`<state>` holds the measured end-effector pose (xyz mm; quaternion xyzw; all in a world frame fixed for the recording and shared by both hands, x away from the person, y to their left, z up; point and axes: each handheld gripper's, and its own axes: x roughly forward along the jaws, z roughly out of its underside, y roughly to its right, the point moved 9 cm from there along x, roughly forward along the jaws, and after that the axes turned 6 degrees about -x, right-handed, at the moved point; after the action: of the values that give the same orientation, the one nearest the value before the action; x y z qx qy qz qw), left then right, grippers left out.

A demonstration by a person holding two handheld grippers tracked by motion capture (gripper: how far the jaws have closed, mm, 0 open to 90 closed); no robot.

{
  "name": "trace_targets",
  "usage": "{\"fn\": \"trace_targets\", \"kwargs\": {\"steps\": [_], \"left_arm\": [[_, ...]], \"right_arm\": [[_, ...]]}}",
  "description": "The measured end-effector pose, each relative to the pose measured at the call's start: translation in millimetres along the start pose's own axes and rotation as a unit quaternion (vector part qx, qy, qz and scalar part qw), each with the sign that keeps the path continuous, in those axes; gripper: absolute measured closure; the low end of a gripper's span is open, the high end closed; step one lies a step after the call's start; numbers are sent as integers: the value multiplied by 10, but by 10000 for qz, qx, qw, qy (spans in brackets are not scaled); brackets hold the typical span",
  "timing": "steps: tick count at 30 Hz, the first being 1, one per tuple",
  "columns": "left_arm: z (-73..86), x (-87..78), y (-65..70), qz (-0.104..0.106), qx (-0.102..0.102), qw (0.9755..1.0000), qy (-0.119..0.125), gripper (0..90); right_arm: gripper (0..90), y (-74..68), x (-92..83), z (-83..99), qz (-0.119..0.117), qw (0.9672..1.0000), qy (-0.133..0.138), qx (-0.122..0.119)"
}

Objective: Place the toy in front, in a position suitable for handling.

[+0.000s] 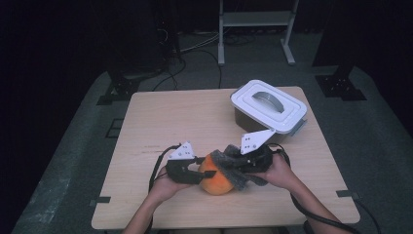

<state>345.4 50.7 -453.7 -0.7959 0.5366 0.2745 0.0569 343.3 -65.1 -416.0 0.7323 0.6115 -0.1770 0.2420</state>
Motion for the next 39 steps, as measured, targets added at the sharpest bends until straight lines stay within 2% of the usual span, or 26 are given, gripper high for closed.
{"fn": "trace_targets", "kwargs": {"steps": [2, 3, 4, 5, 7, 8, 9, 10, 11, 13, 16, 18, 19, 20, 21, 22, 23, 24, 25, 26, 27, 28, 31, 35, 36, 39], "left_arm": [[9, -11, -28, 35, -28, 10000, -29, 469], [8, -5, -27, 40, -2, 10000, -38, 465], [-3, 21, 0, 54, 35, 10000, -47, 464], [-12, 38, 19, 60, 98, 9999, -53, 464], [-19, 58, 68, 110, 301, 9994, -88, 464], [-19, 58, 68, 110, 301, 9994, -88, 464], [-14, 68, 110, 170, 431, 9989, -105, 464], [-5, 74, 160, 190, 649, 9976, -165, 456], [-1, 67, 165, 194, 687, 9973, -184, 448], [22, 50, 160, 248, 667, 9972, -209, 410], [39, 41, 181, 375, 611, 9973, -187, 294], [23, 34, 208, 526, 412, 9977, -102, 251], [23, 34, 208, 526, 412, 9977, -102, 252], [25, 29, 224, 619, 425, 9971, -100, 282], [32, 29, 251, 678, 496, 9964, -105, 282], [48, 46, 315, 694, 742, 9947, -145, 376], [48, 46, 315, 694, 742, 9947, -145, 407], [54, 64, 343, 651, 905, 9936, -186, 407], [55, 71, 358, 646, 960, 9931, -203, 447], [59, 85, 406, 709, 1114, 9910, -227, 475], [59, 85, 406, 709, 1114, 9910, -227, 479], [77, 88, 431, 671, 1274, 9891, -311, 482], [97, 64, 419, 661, 1299, 9888, -314, 493], [104, 56, 418, 705, 1253, 9892, -282, 495], [99, 78, 447, 726, 1373, 9873, -323, 494], [86, 100, 474, 743, 1415, 9866, -333, 491]], "right_arm": [[753, 39, -31, 126, 16, 9999, -73, 124], [753, 71, -56, 230, 2, 9996, -147, 236], [754, 109, -100, 340, -4, 9988, -182, 449], [755, 113, -129, 358, -8, 9985, -185, 507], [755, 100, -179, 298, -1, 9989, -119, 457], [755, 100, -179, 298, -1, 9989, -119, 457], [755, 101, -201, 231, -12, 9990, 29, 453], [754, 123, -230, 121, -50, 9984, 221, 517], [754, 128, -212, 111, -52, 9986, 174, 502], [754, 117, -143, 150, -125, 9986, 83, 512], [755, 76, -85, 200, -219, 9979, 105, 603], [755, 4, -61, 270, -316, 9977, 43, 603], [755, 4, -61, 270, -316, 9977, 43, 603], [754, -45, -85, 299, -414, 9974, 10, 595], [754, -45, -85, 299, -414, 9974, 10, 595], [753, -105, -123, 309, -519, 9972, -89, 536], [753, -105, -123, 309, -519, 9972, -89, 536], [753, -127, -141, 291, -532, 9975, -112, 458], [752, -148, -162, 249, -480, 9982, -135, 338], [752, -181, -177, 144, -498, 9984, 37, 261], [752, -205, -171, 86, -535, 9982, 109, 230], [752, -225, -147, 60, -542, 9984, 58, 144], [753, -235, -101, 64, -609, 9981, 1, 114], [753, -153, -133, 240, -549, 9980, -128, 289], [753, -145, -152, 282, -489, 9982, -219, 277], [753, -116, -201, 342, -386, 9982, -355, 284]]}}
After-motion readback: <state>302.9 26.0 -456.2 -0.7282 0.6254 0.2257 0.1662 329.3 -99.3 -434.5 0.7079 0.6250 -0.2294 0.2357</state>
